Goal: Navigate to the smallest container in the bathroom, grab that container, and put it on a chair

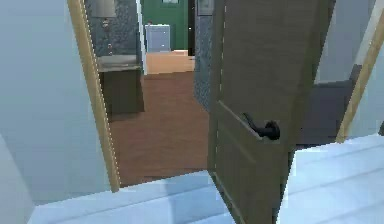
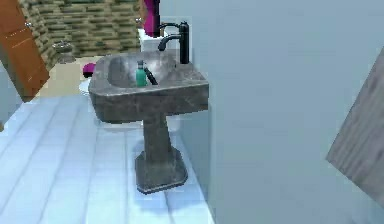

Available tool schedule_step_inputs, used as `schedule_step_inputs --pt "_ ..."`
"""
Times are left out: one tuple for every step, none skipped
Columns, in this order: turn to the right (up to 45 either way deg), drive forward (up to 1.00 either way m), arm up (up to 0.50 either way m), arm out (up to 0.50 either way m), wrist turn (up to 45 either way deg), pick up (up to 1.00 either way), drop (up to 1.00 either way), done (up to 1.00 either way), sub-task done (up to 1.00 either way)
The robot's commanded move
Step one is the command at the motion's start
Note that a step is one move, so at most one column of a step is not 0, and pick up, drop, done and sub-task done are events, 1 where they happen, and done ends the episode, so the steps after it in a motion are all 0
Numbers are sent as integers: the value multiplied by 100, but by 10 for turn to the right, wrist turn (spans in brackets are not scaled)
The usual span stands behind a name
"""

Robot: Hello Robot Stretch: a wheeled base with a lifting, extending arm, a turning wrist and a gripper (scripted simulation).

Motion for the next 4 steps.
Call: schedule_step_inputs --pt "450 0 0 0 0 0 0 0 0" --pt "300 0 0 0 0 0 0 0 0" --pt "0 40 0 0 0 0 0 0 0" --pt "450 0 0 0 0 0 0 0 0"
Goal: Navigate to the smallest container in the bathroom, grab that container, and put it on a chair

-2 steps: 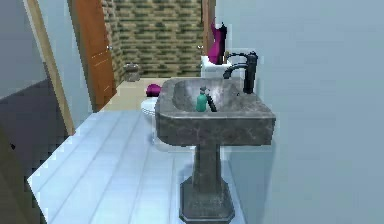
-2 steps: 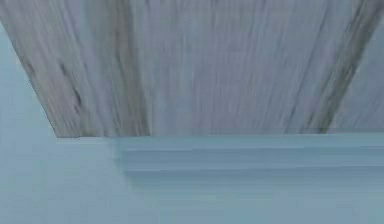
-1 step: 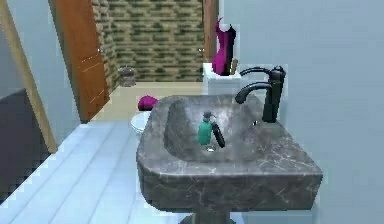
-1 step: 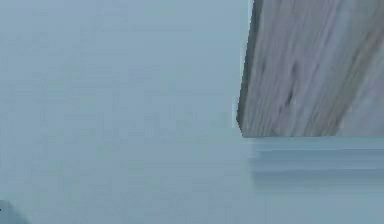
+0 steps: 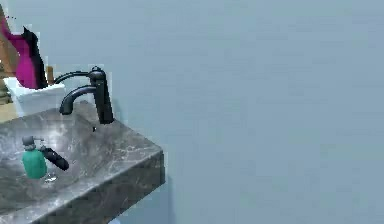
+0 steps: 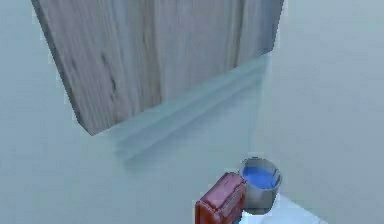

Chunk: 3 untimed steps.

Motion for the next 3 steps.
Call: schedule_step_inputs --pt "450 0 0 0 0 0 0 0 0" --pt "450 0 0 0 0 0 0 0 0" --pt "450 0 0 0 0 0 0 0 0"
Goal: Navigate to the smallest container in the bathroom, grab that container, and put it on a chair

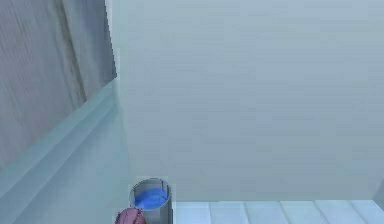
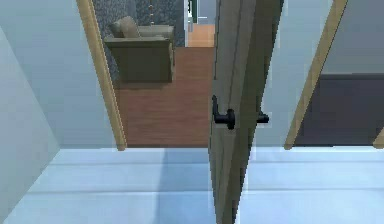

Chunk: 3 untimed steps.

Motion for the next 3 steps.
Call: schedule_step_inputs --pt "0 25 0 0 0 0 0 0 0" --pt "450 0 0 0 0 0 0 0 0" --pt "450 0 0 0 0 0 0 0 0"
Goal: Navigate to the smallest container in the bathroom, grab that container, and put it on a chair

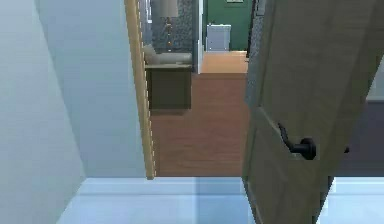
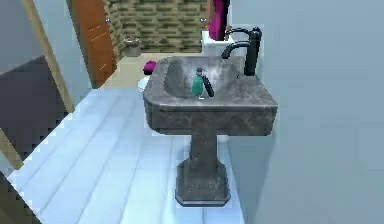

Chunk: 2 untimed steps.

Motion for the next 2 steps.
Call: schedule_step_inputs --pt "450 0 0 0 0 0 0 0 0" --pt "420 0 0 0 0 0 0 0 0"
